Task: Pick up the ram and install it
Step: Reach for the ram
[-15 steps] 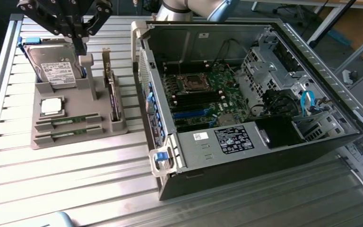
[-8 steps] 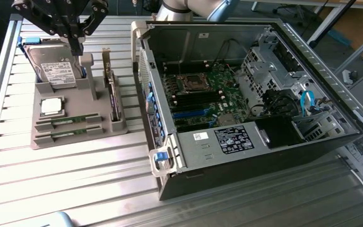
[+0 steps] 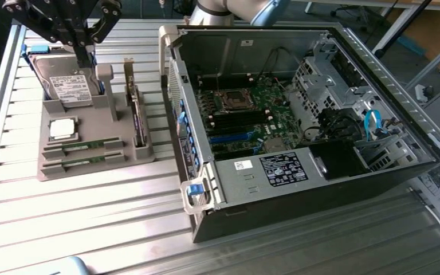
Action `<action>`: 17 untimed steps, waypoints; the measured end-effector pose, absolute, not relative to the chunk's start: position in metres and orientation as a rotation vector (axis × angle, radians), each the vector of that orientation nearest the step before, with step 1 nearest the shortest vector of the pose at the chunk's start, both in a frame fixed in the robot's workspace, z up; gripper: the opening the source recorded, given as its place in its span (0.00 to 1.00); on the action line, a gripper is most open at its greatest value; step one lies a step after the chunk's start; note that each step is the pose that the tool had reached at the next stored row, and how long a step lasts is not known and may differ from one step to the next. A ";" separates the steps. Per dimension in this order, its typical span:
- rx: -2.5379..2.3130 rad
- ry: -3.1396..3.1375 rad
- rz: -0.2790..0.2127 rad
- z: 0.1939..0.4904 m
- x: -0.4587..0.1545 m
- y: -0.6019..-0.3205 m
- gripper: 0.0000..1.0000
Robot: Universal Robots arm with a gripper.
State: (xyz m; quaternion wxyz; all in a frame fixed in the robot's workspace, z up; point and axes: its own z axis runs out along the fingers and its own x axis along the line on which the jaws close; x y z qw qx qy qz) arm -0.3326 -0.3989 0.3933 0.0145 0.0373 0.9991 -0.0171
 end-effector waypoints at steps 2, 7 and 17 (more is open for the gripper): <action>0.116 3.110 -0.054 0.393 -0.335 -0.399 0.10; 0.116 3.110 -0.055 0.393 -0.342 -0.399 0.10; 0.116 3.110 -0.055 0.393 -0.347 -0.401 0.10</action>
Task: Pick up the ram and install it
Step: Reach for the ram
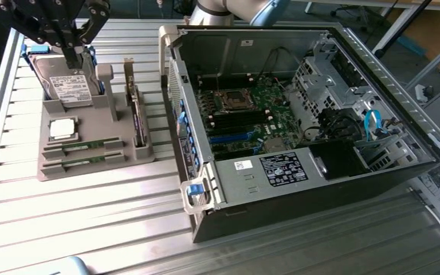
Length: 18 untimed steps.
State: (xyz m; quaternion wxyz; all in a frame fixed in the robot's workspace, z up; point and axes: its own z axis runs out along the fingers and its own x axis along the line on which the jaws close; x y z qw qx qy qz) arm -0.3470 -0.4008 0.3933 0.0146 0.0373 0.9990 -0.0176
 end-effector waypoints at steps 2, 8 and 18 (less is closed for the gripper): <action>0.116 3.110 -0.055 0.393 -0.347 -0.402 0.10; 0.116 3.110 -0.055 0.393 -0.347 -0.404 0.10; 0.116 3.110 -0.055 0.393 -0.348 -0.407 0.10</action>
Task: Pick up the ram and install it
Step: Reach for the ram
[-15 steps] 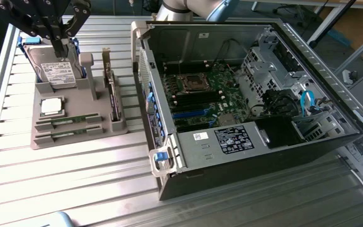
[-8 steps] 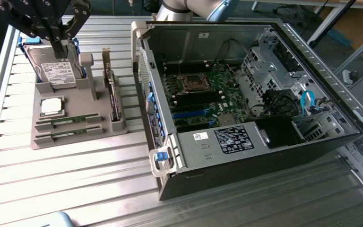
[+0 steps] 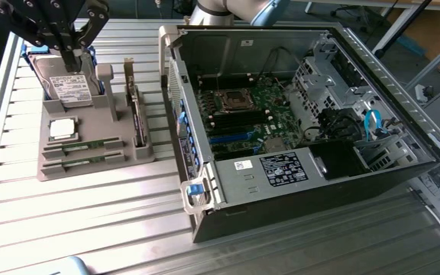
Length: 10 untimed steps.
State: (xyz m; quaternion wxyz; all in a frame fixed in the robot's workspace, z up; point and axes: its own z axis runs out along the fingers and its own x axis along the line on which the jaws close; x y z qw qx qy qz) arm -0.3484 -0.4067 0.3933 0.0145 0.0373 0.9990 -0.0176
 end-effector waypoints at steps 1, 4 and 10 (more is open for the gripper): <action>0.116 3.110 -0.055 0.393 -0.349 -0.407 0.10; 0.116 3.110 -0.055 0.393 -0.349 -0.407 0.10; 0.116 3.110 -0.055 0.393 -0.350 -0.408 0.10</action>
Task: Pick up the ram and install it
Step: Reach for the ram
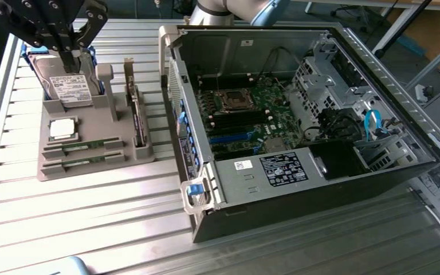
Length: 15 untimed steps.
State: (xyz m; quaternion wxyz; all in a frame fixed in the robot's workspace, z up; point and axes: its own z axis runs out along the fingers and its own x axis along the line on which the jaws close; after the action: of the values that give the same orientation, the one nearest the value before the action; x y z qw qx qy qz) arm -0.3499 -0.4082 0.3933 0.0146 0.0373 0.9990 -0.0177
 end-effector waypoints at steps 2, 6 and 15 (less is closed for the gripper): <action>0.116 3.110 -0.055 0.393 -0.350 -0.408 0.10; 0.116 3.110 -0.056 0.393 -0.351 -0.409 0.10; 0.116 3.110 -0.056 0.393 -0.352 -0.410 0.10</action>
State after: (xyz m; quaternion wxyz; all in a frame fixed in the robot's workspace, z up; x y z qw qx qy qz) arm -0.3525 -0.4096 0.3933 0.0146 0.0374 0.9990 -0.0181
